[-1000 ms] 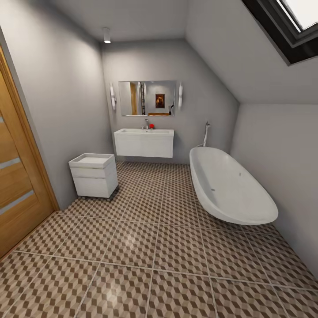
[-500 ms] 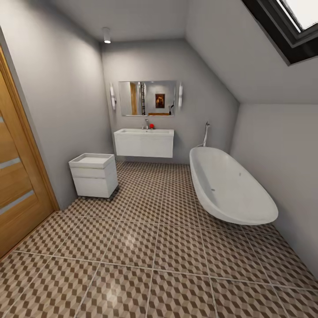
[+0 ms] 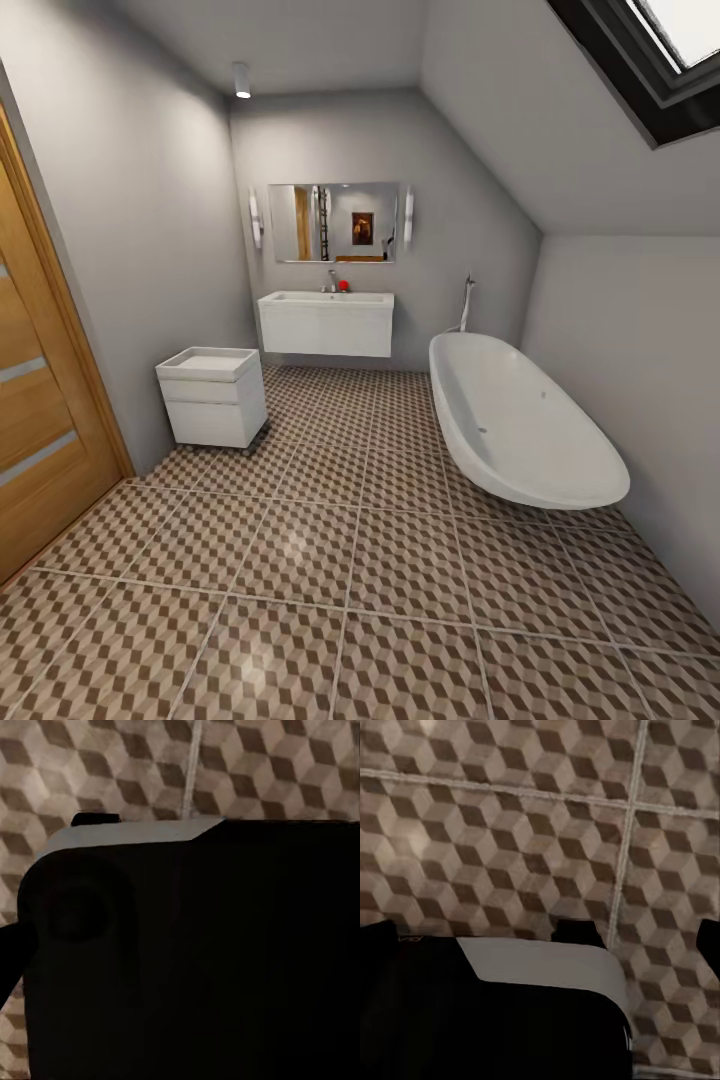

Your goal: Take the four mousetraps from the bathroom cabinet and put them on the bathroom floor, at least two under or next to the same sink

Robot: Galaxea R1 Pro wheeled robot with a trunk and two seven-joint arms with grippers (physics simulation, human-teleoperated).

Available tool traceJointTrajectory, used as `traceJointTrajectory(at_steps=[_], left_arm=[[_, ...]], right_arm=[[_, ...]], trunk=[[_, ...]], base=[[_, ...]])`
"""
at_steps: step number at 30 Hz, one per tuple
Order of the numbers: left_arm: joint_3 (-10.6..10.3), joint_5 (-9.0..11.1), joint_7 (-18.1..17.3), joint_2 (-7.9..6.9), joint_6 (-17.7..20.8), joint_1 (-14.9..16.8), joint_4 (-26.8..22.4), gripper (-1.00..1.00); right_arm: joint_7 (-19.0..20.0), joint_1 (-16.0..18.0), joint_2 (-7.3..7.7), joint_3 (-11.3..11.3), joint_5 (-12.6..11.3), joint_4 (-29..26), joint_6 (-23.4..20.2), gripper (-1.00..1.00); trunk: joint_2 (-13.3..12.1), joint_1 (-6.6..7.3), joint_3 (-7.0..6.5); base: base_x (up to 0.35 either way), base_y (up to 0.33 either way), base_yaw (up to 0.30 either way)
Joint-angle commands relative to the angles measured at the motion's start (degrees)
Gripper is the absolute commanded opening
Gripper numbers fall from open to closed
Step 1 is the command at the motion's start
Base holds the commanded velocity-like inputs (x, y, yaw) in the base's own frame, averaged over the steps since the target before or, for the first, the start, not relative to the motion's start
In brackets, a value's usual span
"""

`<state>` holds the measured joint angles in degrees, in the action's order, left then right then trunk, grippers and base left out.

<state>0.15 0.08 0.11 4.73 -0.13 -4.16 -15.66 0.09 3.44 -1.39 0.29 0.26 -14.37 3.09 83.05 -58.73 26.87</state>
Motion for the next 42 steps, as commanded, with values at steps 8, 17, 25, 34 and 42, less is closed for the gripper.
traceJointTrajectory(at_steps=[8,17,25,34,42], left_arm=[[0.07,-0.23,3.65,-1.54,0.58,-0.04,-18.78,1.00],[0.28,0.00,5.39,-3.03,11.69,6.22,-34.32,1.00],[0.54,1.21,5.57,-3.06,17.28,17.49,-34.93,1.00],[0.99,4.05,5.66,-3.15,24.19,26.41,-35.11,1.00],[1.45,4.28,5.31,-3.15,24.52,27.56,-34.77,1.00]], right_arm=[[-0.62,0.38,2.17,-0.26,-0.08,-14.69,0.02,1.00],[-0.43,7.47,3.04,-0.31,0.51,-22.90,-4.56,1.00],[-0.33,16.21,3.39,-0.38,0.42,-22.90,-7.54,1.00],[-0.66,19.64,3.41,-0.38,0.48,-22.80,-7.13,1.00],[-0.64,19.84,3.41,-0.44,0.21,-22.54,-6.39,1.00]], trunk=[[0.03,0.00,0.06],[0.03,0.00,0.06],[0.03,0.00,0.06],[0.03,0.00,0.06],[0.03,0.00,0.06]], base=[[0.000,0.000,0.000],[0.000,0.000,0.000],[0.000,0.000,0.000],[0.000,0.000,0.000],[0.000,0.000,0.000]])
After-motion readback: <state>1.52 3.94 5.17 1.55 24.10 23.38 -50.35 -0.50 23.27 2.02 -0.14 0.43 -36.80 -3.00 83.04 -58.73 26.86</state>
